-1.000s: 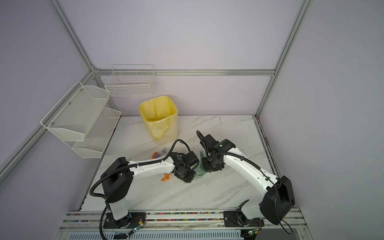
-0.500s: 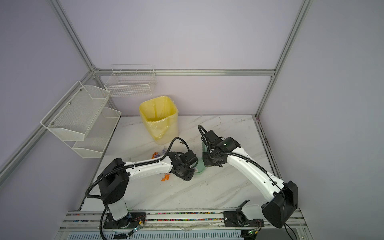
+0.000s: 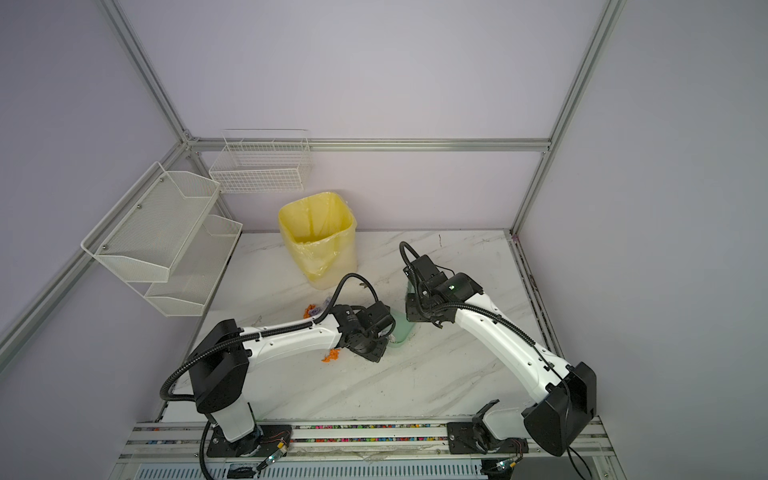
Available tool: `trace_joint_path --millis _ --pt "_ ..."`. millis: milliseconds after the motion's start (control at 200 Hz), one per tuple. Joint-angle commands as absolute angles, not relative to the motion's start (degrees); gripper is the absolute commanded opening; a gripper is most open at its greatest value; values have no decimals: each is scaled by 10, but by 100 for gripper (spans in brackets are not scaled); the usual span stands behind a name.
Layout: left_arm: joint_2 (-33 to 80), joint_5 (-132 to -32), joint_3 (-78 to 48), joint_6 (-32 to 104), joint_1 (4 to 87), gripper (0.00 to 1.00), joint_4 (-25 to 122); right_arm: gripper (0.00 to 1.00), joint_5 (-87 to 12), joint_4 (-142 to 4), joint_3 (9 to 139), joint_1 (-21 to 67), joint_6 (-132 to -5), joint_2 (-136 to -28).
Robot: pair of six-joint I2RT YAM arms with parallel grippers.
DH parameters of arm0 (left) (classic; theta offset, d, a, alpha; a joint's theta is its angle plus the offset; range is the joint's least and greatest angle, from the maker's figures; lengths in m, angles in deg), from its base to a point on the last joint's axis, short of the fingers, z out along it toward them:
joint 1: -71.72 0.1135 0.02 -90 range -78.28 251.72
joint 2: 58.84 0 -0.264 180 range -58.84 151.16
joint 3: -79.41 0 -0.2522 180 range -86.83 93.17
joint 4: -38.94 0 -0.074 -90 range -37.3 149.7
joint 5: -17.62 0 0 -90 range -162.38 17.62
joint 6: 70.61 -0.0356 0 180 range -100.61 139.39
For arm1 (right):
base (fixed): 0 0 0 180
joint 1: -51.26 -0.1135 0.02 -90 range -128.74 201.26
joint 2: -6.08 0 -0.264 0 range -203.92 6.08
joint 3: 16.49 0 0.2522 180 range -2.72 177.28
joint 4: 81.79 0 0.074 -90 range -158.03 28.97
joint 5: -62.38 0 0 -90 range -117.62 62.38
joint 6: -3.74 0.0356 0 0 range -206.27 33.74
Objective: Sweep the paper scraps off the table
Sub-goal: 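Draw the brush back with the right gripper away from the dustpan, then lift the loaded dustpan with the left gripper toward the yellow bin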
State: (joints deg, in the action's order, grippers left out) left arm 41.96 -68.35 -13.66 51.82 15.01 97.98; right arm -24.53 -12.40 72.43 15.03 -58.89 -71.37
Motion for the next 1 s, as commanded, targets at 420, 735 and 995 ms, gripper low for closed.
trace_joint_path --millis 420,735,995 --pt "339 -673 -139 529 145 8 1003 0 -228 -198 728 222 -607 -692" --pt "313 -692 -122 524 145 8 1015 0 -251 -203 692 247 -608 -702" --pt "279 -679 -99 518 145 9 1042 0 -256 -220 679 257 -608 -702"
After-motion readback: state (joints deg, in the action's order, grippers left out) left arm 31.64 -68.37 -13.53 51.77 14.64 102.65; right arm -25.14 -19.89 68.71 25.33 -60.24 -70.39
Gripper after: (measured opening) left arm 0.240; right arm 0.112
